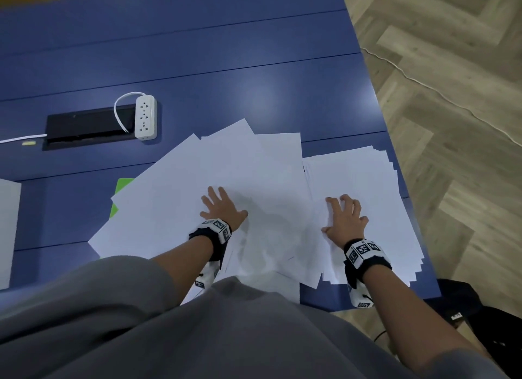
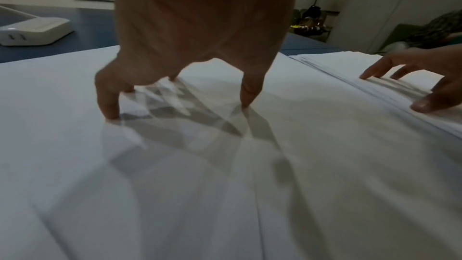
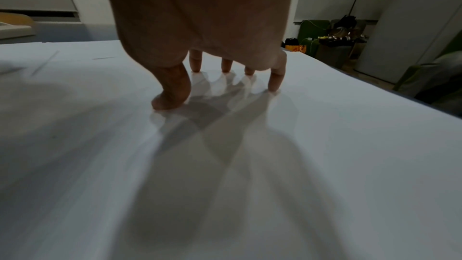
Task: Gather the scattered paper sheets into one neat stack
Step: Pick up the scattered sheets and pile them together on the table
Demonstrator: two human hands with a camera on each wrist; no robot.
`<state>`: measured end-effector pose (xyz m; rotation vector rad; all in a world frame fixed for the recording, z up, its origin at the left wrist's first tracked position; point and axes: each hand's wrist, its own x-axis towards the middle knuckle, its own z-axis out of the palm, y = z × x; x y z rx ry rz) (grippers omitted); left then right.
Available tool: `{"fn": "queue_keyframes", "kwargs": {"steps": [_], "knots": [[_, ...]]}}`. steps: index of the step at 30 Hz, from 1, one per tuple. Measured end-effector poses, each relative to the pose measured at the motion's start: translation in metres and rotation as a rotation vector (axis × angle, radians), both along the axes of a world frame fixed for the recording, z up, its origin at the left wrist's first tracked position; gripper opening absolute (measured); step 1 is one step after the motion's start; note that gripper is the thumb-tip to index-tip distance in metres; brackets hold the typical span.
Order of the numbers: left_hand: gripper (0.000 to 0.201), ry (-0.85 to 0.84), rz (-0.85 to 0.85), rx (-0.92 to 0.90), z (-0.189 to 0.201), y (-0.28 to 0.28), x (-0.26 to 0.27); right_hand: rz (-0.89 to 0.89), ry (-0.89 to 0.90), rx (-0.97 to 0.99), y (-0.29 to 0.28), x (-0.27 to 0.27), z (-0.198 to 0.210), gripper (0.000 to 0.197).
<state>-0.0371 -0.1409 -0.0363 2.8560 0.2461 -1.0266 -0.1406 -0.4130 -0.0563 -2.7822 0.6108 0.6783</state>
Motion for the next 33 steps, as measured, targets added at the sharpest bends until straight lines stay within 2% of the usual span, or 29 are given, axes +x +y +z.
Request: {"fn": "queue_keyframes", "kwargs": {"steps": [3, 7, 12, 15, 22, 29, 33], "knots": [[0.094, 0.012, -0.057, 0.013, -0.001, 0.001, 0.000, -0.009, 0.005, -0.006, 0.003, -0.002, -0.001, 0.075], [0.094, -0.014, -0.048, -0.010, -0.001, 0.001, -0.001, -0.021, 0.021, 0.005, 0.007, -0.001, 0.000, 0.073], [0.115, 0.033, -0.106, -0.009, -0.003, 0.006, -0.008, -0.029, 0.044, 0.008, 0.009, 0.000, 0.002, 0.073], [0.119, 0.028, -0.126, 0.018, -0.003, 0.004, -0.010, -0.029, 0.055, -0.004, 0.011, 0.001, 0.003, 0.073], [0.108, 0.017, -0.126, 0.064, -0.006, -0.004, -0.012, -0.030, 0.090, -0.004, 0.012, 0.003, 0.007, 0.073], [0.098, -0.149, -0.133, -0.061, -0.004, 0.013, -0.021, -0.154, 0.146, 0.018, 0.031, 0.024, 0.020, 0.068], [0.091, -0.235, -0.039, -0.167, 0.008, 0.020, -0.017, -0.191, 0.143, -0.022, 0.045, 0.032, 0.025, 0.066]]}}
